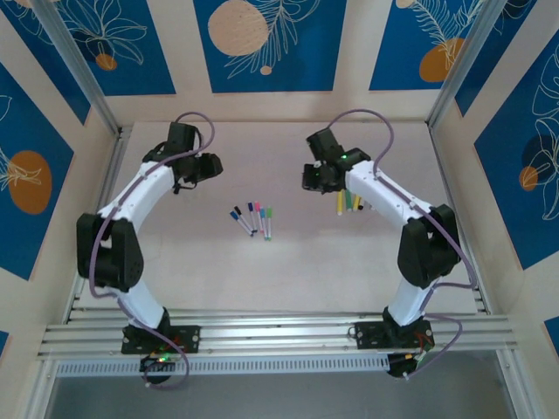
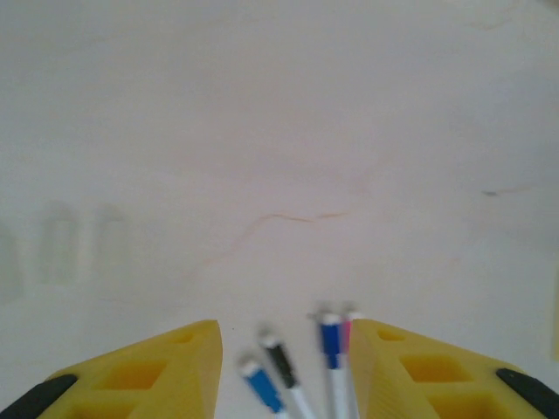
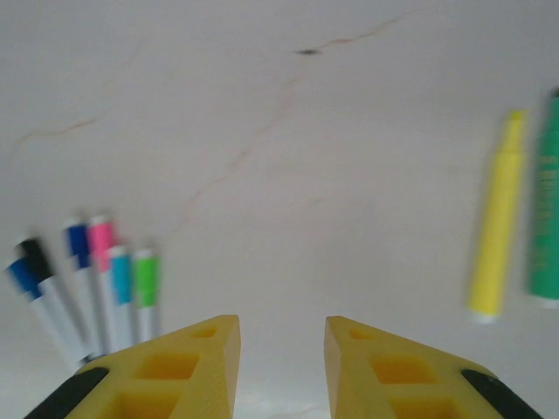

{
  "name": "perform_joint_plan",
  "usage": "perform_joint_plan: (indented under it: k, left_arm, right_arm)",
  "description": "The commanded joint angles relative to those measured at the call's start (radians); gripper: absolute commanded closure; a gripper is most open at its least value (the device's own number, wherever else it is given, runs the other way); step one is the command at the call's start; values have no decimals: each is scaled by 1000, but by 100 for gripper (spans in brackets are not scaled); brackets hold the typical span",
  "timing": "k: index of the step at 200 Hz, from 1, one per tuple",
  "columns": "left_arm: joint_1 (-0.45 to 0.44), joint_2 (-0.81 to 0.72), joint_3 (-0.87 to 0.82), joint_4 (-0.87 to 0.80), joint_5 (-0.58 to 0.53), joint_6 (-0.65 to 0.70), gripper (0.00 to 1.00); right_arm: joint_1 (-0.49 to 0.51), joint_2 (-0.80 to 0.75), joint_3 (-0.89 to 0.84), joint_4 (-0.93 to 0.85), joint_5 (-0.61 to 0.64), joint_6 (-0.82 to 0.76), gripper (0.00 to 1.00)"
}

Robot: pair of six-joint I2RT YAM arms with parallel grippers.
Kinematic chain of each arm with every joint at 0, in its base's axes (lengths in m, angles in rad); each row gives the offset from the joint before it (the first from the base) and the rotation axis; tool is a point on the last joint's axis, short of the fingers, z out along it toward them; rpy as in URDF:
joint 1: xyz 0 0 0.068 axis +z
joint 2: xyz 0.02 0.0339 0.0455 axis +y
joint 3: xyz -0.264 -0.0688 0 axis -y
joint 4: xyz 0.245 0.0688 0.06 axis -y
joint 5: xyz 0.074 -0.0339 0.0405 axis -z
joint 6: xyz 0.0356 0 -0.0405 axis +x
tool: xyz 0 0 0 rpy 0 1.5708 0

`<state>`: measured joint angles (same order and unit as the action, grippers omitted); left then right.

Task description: Open the pen caps

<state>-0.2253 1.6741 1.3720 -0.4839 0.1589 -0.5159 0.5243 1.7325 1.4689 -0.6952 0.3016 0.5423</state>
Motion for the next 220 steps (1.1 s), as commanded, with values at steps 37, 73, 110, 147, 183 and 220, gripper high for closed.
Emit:
perform_joint_plan:
  k: [37,73,110,147,183,220]
  left_arm:
    - [-35,-7,-57,162,258,-122,49]
    - [-37,-7,-93,210,287,-156,47]
    - [-39,5,-108,203,283,-145,54]
    - [-49,22,-74,114,237,-94,60]
    - [-62,42,-67,87,228,-76,61]
    - [-68,61,-72,96,237,-84,62]
  right_arm:
    - [175,132,52,-47,-61,88,70]
    - [216,215,107,-55,-75,100,72]
    - [223,290,146,-74,-73,106,79]
    - [222,340,164,-77,-93,104,82]
    - [225,372,184,-89,-109,99,80]
    - [232,399,199,-103,-113,96,79]
